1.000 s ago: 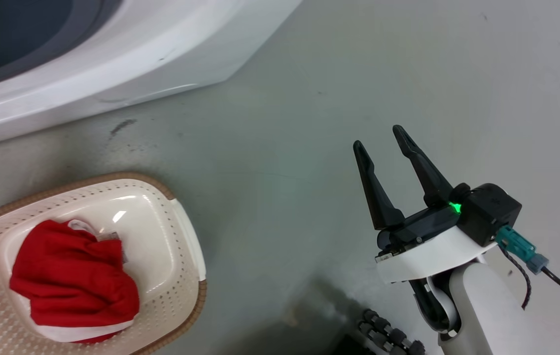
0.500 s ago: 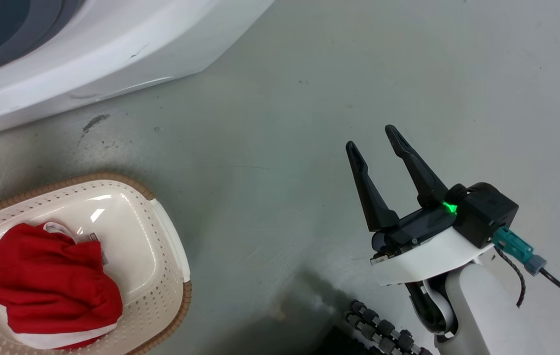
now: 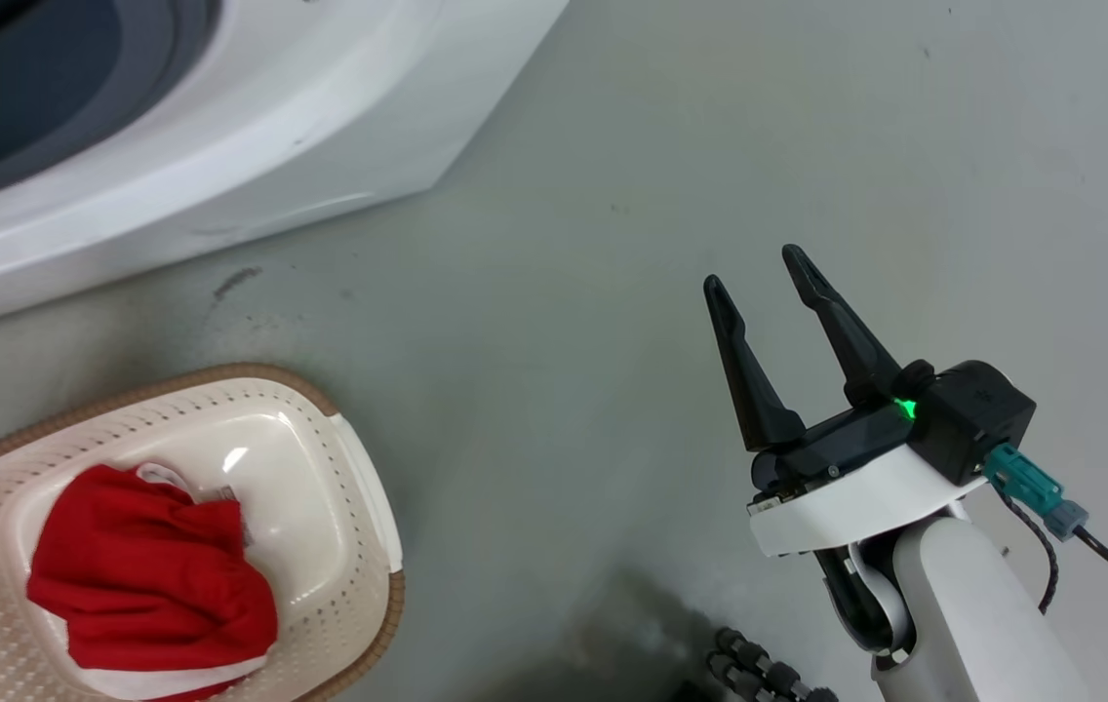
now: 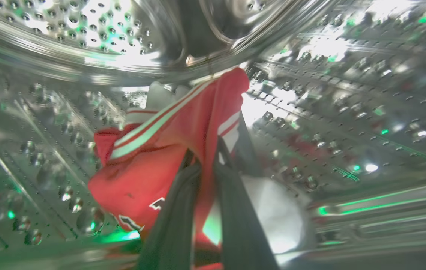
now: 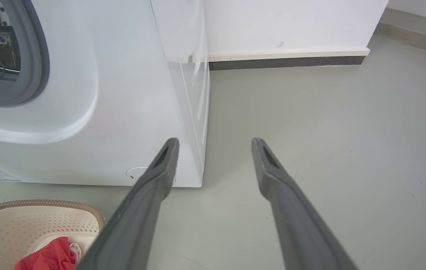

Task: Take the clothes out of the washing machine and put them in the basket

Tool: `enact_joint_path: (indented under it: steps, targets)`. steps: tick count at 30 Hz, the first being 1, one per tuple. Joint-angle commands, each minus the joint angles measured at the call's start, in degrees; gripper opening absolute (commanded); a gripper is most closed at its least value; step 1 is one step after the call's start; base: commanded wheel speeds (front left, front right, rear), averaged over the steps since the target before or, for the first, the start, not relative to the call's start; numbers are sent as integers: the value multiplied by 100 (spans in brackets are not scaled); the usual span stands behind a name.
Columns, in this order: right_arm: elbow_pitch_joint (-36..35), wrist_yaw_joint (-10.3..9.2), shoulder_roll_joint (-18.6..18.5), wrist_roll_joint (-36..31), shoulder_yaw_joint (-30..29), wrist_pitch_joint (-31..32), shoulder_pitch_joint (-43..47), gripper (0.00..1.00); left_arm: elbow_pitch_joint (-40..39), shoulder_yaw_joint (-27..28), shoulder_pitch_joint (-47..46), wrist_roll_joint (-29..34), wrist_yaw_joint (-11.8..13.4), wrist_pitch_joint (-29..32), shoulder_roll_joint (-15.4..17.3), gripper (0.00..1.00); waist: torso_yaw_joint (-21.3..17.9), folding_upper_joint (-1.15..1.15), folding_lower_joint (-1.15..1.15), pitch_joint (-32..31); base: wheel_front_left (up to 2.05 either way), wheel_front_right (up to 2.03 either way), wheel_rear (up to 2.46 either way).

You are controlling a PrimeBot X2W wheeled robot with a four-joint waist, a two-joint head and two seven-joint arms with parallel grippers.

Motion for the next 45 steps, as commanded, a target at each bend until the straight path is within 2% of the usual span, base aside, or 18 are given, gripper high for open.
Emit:
enact_joint_path:
  steps: [1,9,16,21,28,38,45]
  targets:
    - [33,-4,3,-101,-60,-13,-2,100,-58,4,230,-13,80,-372,-78,0,163,0,0,-285,0,0,0]
    - [186,-4,2,-404,-234,-13,201,100,143,54,1069,-234,219,-1786,-535,0,543,0,0,-1150,0,0,0]
    - [366,-4,1,-617,-356,-13,463,100,408,52,1741,-458,122,-2648,-953,0,846,0,0,-1888,0,0,0]
    - [467,-4,1,-698,-444,-13,676,100,468,26,2183,-575,36,-3076,-1203,0,1014,0,0,-2353,0,0,0]
    - [575,-4,1,-792,-504,-11,904,100,279,18,2690,-741,-95,-3343,-1446,0,1196,0,0,-2857,0,0,0]
    - [543,-4,2,-819,-588,99,1215,100,-949,122,3530,-988,-253,-3498,-1601,0,1509,0,0,-3384,0,0,0]
    - [416,-4,2,-904,-694,230,1399,100,-2622,139,4342,-1008,-55,-3501,-1688,0,1770,0,0,-3590,0,0,0]
